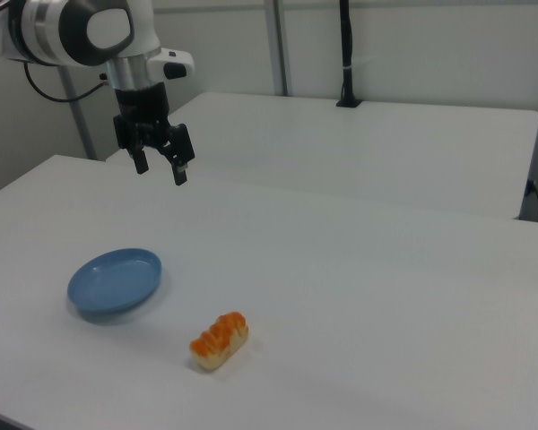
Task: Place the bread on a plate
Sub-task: 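Move the open gripper over the orange-topped bread roll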
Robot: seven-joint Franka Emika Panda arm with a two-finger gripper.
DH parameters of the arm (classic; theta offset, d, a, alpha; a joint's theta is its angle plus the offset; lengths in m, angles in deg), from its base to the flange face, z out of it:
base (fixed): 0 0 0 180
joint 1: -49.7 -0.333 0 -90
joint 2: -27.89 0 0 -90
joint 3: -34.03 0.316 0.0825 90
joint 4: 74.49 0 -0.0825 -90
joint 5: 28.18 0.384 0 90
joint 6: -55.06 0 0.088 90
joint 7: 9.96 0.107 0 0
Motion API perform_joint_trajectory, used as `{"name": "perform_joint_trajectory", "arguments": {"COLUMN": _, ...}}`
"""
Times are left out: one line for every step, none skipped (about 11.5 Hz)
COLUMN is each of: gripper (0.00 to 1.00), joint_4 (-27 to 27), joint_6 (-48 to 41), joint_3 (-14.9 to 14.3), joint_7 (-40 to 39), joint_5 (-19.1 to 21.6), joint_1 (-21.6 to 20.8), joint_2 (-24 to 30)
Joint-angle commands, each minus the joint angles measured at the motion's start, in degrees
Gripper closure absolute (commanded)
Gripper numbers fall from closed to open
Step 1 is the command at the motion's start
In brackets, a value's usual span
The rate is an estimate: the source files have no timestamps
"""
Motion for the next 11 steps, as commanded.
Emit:
{"name": "perform_joint_trajectory", "arguments": {"gripper": 0.0, "joint_4": -0.43, "joint_6": -2.34, "joint_3": 0.14, "joint_7": -1.0, "joint_5": 0.34, "joint_1": -0.02, "joint_2": 1.23}}
{"name": "perform_joint_trajectory", "arguments": {"gripper": 0.0, "joint_4": -0.43, "joint_6": -2.34, "joint_3": 0.05, "joint_7": -1.0, "joint_5": 0.34, "joint_1": -0.02, "joint_2": 1.23}}
{"name": "perform_joint_trajectory", "arguments": {"gripper": 0.0, "joint_4": -0.52, "joint_6": -2.34, "joint_3": 0.14, "joint_7": -1.0, "joint_5": 0.34, "joint_1": -0.02, "joint_2": 1.23}}
{"name": "perform_joint_trajectory", "arguments": {"gripper": 0.0, "joint_4": -0.52, "joint_6": -2.6, "joint_3": 0.14, "joint_7": -1.0, "joint_5": 0.34, "joint_1": -0.02, "joint_2": 1.23}}
{"name": "perform_joint_trajectory", "arguments": {"gripper": 0.0, "joint_4": -0.52, "joint_6": -2.78, "joint_3": 0.14, "joint_7": -0.57, "joint_5": 0.43, "joint_1": -0.02, "joint_2": 1.23}}
{"name": "perform_joint_trajectory", "arguments": {"gripper": 0.0, "joint_4": -0.52, "joint_6": -3.39, "joint_3": 0.14, "joint_7": -0.47, "joint_5": 0.52, "joint_1": -0.02, "joint_2": 1.32}}
{"name": "perform_joint_trajectory", "arguments": {"gripper": 0.0, "joint_4": -0.52, "joint_6": -3.4, "joint_3": 0.14, "joint_7": -0.39, "joint_5": 0.52, "joint_1": -0.02, "joint_2": 1.32}}
{"name": "perform_joint_trajectory", "arguments": {"gripper": 0.0, "joint_4": -0.69, "joint_6": -3.4, "joint_3": 0.05, "joint_7": -0.47, "joint_5": 0.61, "joint_1": 0.24, "joint_2": 1.24}}
{"name": "perform_joint_trajectory", "arguments": {"gripper": 0.0, "joint_4": -1.04, "joint_6": -3.22, "joint_3": 0.05, "joint_7": -0.47, "joint_5": 0.61, "joint_1": 1.29, "joint_2": 1.06}}
{"name": "perform_joint_trajectory", "arguments": {"gripper": 0.0, "joint_4": -2.53, "joint_6": -3.13, "joint_3": 0.05, "joint_7": -0.47, "joint_5": 0.61, "joint_1": 1.99, "joint_2": 0.97}}
{"name": "perform_joint_trajectory", "arguments": {"gripper": 0.0, "joint_4": -4.37, "joint_6": -2.44, "joint_3": -0.04, "joint_7": -0.47, "joint_5": 0.61, "joint_1": 2.26, "joint_2": 1.06}}
